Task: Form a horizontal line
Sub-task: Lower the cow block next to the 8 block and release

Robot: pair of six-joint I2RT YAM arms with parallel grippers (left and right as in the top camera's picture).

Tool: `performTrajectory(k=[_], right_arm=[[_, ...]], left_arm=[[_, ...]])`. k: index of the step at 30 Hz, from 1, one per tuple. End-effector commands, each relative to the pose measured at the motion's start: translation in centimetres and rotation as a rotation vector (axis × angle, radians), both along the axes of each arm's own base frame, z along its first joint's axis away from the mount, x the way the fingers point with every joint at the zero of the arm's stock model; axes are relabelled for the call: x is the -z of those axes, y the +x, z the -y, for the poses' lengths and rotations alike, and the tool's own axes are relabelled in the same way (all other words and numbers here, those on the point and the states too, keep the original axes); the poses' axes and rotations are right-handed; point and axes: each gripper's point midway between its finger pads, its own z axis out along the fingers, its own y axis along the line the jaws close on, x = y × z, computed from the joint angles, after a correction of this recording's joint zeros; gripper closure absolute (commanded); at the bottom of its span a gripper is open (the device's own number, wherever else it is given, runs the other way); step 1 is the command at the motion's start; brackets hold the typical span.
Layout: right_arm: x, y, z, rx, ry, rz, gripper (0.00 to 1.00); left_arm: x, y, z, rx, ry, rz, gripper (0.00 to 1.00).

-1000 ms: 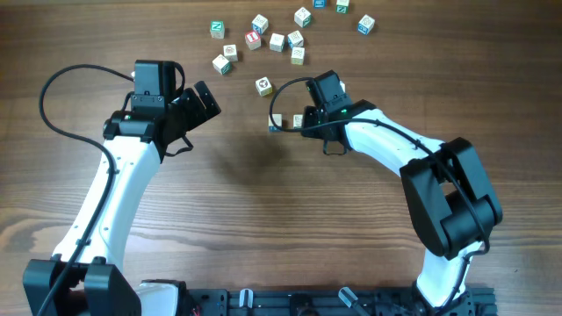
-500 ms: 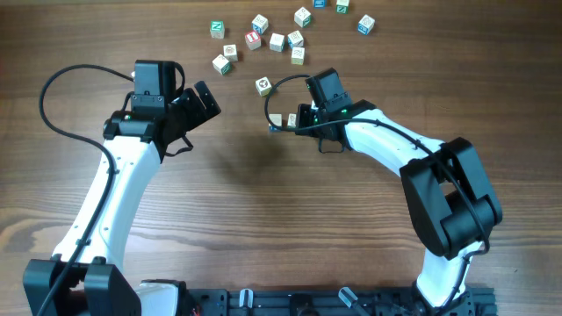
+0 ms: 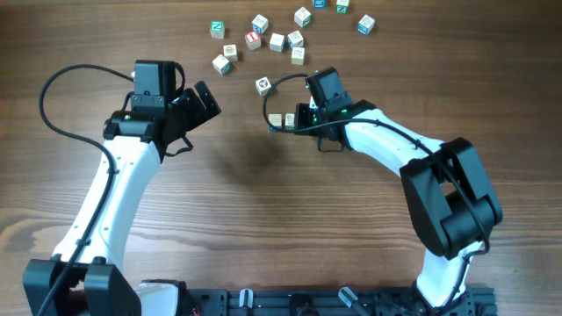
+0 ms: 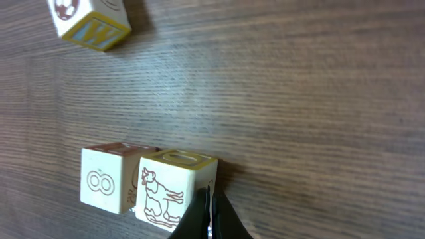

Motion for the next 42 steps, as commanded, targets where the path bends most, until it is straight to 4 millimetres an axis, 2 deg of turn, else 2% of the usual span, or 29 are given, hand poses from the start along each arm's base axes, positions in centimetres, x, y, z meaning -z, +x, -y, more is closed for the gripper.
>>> performTrajectory(k=[1,7,17,22,27,30,34,42], right_arm=[[0.2,0.1,-0.5,-0.068,-0.012,0.023,0.96],[0.0,-0.3,-1.3,-0.095,0.031,0.006,0.96],[0.2,-0.4,-1.1,-0.021,0.052,-0.031,0.96],[0.4,0.4,0.1,0.011,-0.020,0.013,0.96],[0.3,0.5,0.1,-0.020,-0.036,0.031,0.96],[0.1,0.8,-0.2,-0.044,-0.029,0.050,0.96],[-0.7,0.7,-1.9,-0.137,0.036,0.077,0.96],[-0.8,0.7,-1.9,-0.139,0.038,0.082,0.96]], left_arm=[[-0.6,0.0,0.1,0.012,-0.002,0.018,0.00],[-0.6,0.0,0.1,0.012,-0.002,0.018,0.00],[-0.6,0.0,0.1,0.012,-0.002,0.018,0.00],[-0.6,0.0,0.1,0.012,-0.002,0.018,0.00],[-0.6,0.0,0.1,0.012,-0.002,0.018,0.00],[-0.6,0.0,0.1,0.012,-0.002,0.018,0.00],[-0.6,0.0,0.1,0.012,-0.002,0.018,0.00],[-0.6,0.0,0.1,0.012,-0.002,0.018,0.00]])
